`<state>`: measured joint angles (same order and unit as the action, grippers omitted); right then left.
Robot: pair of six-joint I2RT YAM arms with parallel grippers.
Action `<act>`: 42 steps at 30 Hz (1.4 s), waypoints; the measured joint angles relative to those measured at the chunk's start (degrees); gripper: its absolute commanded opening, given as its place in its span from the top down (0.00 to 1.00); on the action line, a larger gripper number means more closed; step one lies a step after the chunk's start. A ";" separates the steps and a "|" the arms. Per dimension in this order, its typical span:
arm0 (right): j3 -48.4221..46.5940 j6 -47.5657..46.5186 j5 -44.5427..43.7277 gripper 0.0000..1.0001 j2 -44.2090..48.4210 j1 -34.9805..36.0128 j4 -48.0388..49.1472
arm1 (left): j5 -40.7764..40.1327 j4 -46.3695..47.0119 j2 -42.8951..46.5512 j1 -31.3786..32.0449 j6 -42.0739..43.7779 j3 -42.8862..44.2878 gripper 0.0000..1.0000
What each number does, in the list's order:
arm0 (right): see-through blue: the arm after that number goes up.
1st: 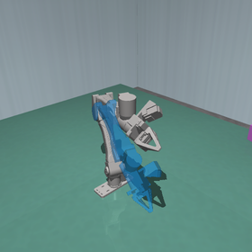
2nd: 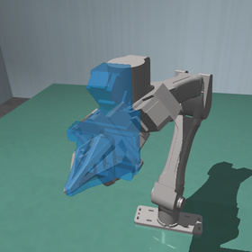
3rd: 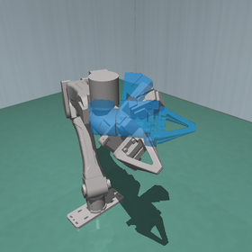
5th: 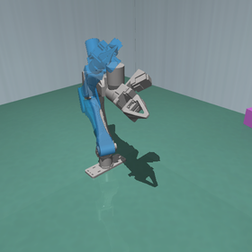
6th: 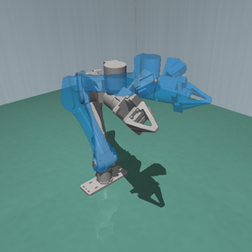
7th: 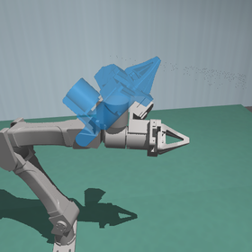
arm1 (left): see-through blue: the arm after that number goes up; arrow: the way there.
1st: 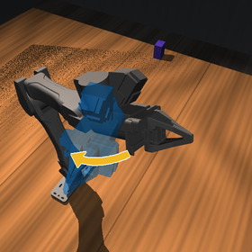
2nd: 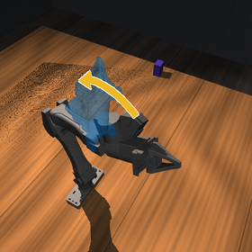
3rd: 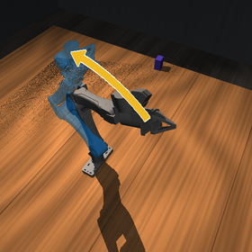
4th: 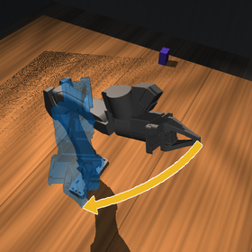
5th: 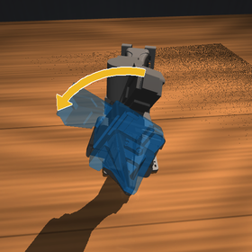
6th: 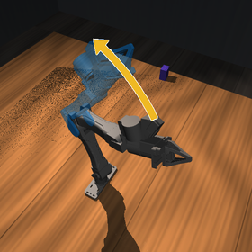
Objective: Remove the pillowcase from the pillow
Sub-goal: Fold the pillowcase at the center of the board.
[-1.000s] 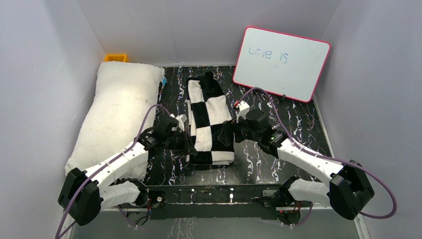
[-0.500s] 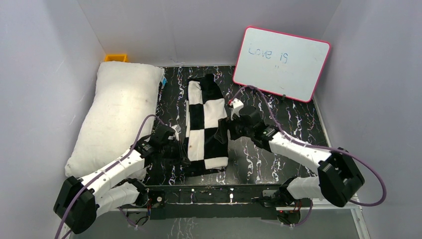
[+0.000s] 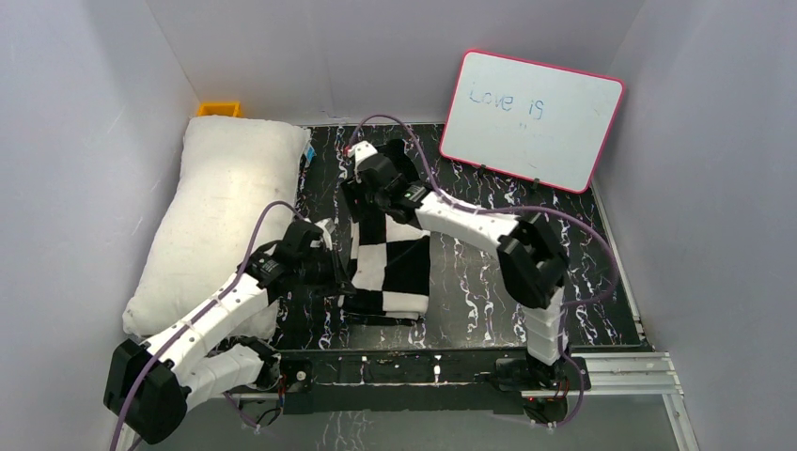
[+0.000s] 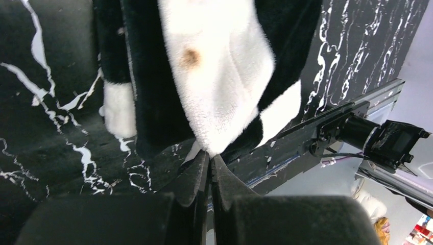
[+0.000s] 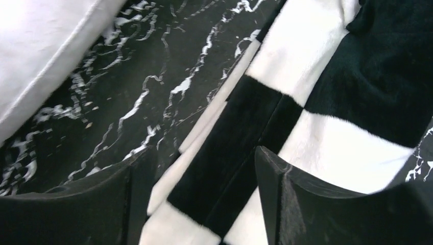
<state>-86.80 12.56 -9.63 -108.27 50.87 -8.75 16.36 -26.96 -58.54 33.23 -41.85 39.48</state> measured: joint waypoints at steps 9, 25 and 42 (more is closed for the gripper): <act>-13.16 -1.20 -7.06 0.39 -16.57 0.04 -10.10 | 1.27 -0.28 2.78 -1.73 0.04 -4.50 1.00; -17.79 -2.51 -10.64 1.00 -19.47 0.26 -12.76 | 2.91 0.42 2.58 -2.62 1.05 -5.42 1.00; -30.69 -1.95 -7.06 0.60 -22.29 0.26 -13.79 | -10.23 -6.49 -6.25 -5.73 2.49 0.24 1.00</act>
<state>-117.49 10.61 -16.69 -130.56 51.13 -22.55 6.13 -33.45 -64.79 27.51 -39.35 39.72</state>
